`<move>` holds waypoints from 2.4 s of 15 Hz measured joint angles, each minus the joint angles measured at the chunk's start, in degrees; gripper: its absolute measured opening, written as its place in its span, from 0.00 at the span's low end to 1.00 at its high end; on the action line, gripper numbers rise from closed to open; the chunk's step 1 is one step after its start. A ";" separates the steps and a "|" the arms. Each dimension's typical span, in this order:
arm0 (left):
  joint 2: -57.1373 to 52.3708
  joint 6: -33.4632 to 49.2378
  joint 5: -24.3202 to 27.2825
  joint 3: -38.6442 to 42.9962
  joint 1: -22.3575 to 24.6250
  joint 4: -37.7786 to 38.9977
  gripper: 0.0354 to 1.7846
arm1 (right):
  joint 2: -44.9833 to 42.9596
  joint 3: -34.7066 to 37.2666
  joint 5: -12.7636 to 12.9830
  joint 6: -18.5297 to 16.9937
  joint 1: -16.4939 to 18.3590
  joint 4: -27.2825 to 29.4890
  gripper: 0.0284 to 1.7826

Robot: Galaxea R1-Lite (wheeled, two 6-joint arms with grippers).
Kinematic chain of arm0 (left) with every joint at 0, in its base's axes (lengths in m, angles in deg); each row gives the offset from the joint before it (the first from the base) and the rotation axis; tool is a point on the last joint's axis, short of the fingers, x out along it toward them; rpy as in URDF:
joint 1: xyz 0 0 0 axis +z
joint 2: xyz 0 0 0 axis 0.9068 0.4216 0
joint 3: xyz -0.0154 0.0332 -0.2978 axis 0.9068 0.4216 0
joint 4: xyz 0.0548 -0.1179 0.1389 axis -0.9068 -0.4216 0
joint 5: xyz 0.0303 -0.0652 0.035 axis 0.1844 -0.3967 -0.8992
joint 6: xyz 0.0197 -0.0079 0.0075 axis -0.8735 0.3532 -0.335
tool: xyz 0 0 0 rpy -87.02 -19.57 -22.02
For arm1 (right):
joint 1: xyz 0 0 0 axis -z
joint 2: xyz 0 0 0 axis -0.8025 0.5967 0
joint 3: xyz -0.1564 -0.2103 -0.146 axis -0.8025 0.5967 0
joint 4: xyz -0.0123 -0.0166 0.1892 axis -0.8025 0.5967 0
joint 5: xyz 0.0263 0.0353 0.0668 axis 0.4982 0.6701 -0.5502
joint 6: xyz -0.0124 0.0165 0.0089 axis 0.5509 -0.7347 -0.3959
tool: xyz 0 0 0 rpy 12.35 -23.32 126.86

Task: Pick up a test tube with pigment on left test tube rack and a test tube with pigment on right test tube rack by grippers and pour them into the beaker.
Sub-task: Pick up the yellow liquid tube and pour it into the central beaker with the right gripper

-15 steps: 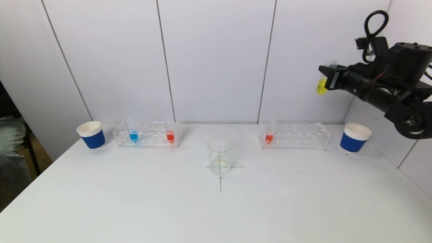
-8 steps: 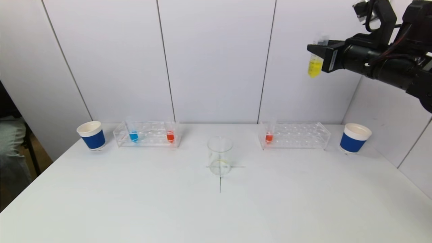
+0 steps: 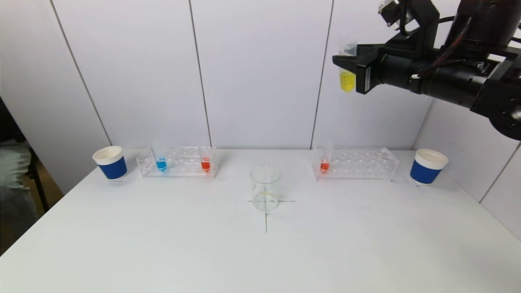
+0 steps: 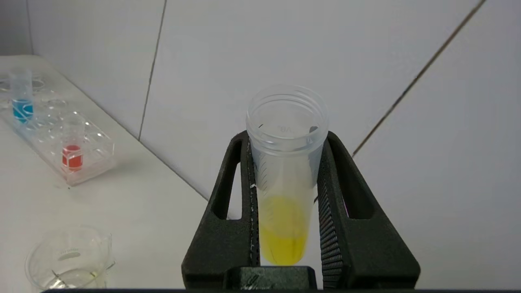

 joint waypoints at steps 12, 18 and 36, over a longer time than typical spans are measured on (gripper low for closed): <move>0.00 0.01 0.00 0.00 0.00 0.00 0.99 | 9.37 2.07 -5.99 14.79 -3.84 -0.85 0.25; 0.00 0.00 0.02 0.00 0.00 0.00 0.99 | 16.27 2.44 -6.64 20.26 -5.88 -9.16 0.25; 0.00 0.01 0.02 0.00 0.00 0.00 0.99 | 19.93 9.41 -9.16 34.55 -8.89 -27.37 0.25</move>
